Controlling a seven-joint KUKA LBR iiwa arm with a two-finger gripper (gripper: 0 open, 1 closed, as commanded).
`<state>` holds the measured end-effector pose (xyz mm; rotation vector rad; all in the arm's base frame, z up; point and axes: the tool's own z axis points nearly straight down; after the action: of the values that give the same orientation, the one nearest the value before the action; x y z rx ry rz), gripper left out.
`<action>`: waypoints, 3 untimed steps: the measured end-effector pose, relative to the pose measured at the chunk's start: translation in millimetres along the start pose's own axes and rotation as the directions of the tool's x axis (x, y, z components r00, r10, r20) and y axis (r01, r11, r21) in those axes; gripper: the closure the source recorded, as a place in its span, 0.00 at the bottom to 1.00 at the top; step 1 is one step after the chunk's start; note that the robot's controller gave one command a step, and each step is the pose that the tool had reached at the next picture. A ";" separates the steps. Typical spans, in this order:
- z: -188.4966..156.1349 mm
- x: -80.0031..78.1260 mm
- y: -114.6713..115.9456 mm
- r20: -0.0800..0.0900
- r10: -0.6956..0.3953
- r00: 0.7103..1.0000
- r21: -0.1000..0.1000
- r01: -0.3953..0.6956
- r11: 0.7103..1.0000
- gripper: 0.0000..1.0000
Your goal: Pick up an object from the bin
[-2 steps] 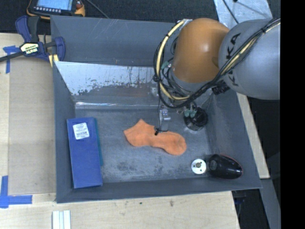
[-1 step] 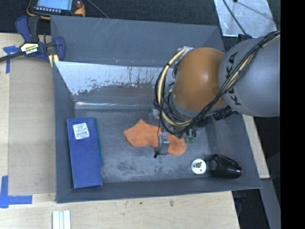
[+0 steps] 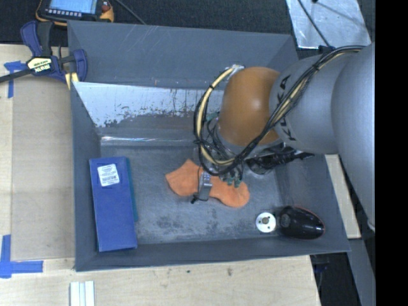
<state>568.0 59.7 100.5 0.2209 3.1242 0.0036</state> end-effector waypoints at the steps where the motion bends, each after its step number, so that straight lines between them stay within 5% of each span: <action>1: 10.5 70.8 -92.7 -0.008 0.075 0.997 0.004 -0.075 0.997 1.00; 2: 10.4 70.8 -92.6 -0.008 0.076 0.997 0.004 -0.076 0.997 0.00; 3: 10.4 70.7 -92.6 -0.008 0.077 0.997 0.004 -0.077 0.997 1.00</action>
Offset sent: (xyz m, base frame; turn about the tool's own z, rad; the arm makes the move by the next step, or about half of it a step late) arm 0.0000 0.0000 0.0000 0.0000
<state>485.1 -22.0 89.2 0.3413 3.1215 -0.0002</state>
